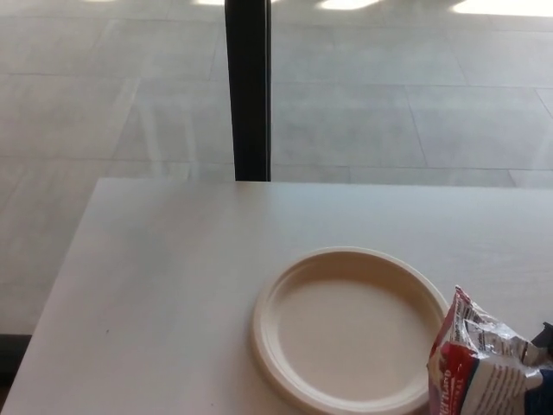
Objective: The robot uses its right hand to pick up a bag of sunflower seeds kept in the middle of the desk and tilts it over a plate kept next to it to pour out a few seeds and then puts the bag of seeds back on the desk
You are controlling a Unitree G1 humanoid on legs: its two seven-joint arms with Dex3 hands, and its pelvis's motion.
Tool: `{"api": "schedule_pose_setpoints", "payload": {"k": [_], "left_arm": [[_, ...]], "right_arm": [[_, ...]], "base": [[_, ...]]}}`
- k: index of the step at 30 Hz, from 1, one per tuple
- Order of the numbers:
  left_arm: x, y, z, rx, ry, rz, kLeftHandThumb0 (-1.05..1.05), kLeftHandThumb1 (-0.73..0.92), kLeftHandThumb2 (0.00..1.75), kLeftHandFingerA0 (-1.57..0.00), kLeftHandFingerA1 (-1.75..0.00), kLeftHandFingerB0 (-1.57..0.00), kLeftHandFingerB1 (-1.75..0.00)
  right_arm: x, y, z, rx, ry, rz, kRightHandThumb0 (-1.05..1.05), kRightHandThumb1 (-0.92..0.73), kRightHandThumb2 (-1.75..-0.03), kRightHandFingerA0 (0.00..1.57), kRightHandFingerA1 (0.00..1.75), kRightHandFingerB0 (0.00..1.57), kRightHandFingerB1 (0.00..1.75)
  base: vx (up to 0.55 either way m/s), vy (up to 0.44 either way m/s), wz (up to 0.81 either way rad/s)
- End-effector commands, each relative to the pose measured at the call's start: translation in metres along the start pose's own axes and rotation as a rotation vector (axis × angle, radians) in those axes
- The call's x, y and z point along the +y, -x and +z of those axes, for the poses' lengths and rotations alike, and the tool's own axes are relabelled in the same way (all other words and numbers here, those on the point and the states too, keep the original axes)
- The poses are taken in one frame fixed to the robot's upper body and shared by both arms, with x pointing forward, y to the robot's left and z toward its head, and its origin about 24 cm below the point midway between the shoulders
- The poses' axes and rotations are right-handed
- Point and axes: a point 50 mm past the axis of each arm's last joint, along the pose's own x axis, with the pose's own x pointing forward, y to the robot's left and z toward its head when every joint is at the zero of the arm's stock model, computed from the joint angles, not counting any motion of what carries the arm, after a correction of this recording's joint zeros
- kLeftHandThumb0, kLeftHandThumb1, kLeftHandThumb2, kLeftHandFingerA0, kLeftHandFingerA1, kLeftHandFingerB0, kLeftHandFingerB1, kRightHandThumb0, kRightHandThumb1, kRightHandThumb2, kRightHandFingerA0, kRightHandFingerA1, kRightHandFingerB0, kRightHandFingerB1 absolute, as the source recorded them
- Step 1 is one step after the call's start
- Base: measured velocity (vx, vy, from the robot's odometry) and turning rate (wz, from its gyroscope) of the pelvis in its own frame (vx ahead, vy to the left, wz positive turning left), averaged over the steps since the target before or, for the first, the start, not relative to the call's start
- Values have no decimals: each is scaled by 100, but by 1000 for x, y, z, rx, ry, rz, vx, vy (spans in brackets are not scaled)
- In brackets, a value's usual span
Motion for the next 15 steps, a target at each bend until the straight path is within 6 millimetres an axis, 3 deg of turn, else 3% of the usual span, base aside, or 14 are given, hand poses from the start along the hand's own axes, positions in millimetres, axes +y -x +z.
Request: {"api": "schedule_pose_setpoints", "payload": {"k": [1, 2, 3, 4, 5, 11, 12, 14, 15], "left_arm": [[8, 1, 3, -13, 18, 23, -66, 52, 92, -50, -65, -43, -55], [8, 1, 2, -11, 17, 24, -66, 52, 92, -50, -65, -43, -55], [8, 2, 2, -13, 14, 22, -68, 67, 60, -53, -58, -49, -41], [9, 2, 2, -19, 5, 17, -68, 53, 93, -50, -65, -43, -55], [9, 2, 2, -24, -13, 14, -68, 69, 61, -55, -61, -49, -42], [9, 3, 2, -35, -25, 2, -69, 69, 61, -52, -58, -48, -41], [8, 2, 1, -20, -26, 8, -68, 70, 61, -53, -54, -50, -40], [8, 2, 1, -18, 20, 2, -66, 69, 61, -53, -57, -50, -41], [8, 2, 1, -24, -6, 4, -67, 69, 61, -55, -58, -51, -41]], "right_arm": [[-6, -2, 1, 24, -30, -45, -14, -50, -124, 85, 175, 77, 154], [-5, -1, 1, 31, -32, -42, -14, -50, -124, 85, 175, 77, 154], [-5, 0, 1, 33, -35, -40, -12, -50, -123, 84, 175, 77, 153], [-5, -1, 2, 39, -46, -36, -11, -49, -122, 85, 175, 79, 153], [-4, -2, 2, 49, -64, -29, -10, -48, -124, 85, 175, 79, 154], [-4, -5, 5, 80, -186, -37, -7, -46, -128, 89, 175, 82, 155], [-4, -8, 5, 101, -243, -59, -12, -45, -121, 122, 146, 104, 133], [-5, -9, 5, 130, -265, -69, -15, -45, -120, 121, 146, 105, 135], [-6, -10, 6, 144, -264, -76, -11, -43, -127, 91, 175, 75, 169]], "base": [[0, 0, 0], [0, 0, 0], [0, 0, 0], [0, 0, 0], [0, 0, 0], [0, 0, 0], [0, 0, 0], [0, 0, 0], [0, 0, 0]]}}
